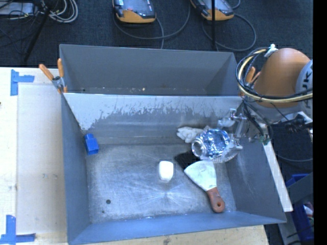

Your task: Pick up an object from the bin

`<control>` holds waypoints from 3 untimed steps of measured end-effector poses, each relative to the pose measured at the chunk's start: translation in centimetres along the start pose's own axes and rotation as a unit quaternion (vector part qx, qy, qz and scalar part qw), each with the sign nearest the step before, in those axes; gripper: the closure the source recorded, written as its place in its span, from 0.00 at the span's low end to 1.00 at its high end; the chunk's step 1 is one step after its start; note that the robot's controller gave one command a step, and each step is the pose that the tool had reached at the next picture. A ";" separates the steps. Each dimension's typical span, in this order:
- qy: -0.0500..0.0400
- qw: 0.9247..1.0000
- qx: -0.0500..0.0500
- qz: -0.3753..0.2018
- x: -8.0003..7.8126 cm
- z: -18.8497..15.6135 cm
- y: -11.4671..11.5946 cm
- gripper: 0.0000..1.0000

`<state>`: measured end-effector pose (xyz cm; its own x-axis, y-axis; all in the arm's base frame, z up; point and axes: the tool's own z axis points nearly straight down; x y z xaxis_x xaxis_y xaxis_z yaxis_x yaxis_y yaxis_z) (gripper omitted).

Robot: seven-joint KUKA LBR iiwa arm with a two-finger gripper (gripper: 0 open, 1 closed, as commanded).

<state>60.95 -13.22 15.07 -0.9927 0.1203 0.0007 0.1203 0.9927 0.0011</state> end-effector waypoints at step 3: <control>-0.005 0.999 0.001 0.032 -1.0 6.6 -0.4 1.00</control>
Offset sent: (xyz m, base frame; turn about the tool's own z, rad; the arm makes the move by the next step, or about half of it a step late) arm 0.0063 -0.0108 -0.0807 0.0414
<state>61.94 -13.70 8.46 -0.9828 0.1845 -0.0094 0.1845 0.9828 -0.0001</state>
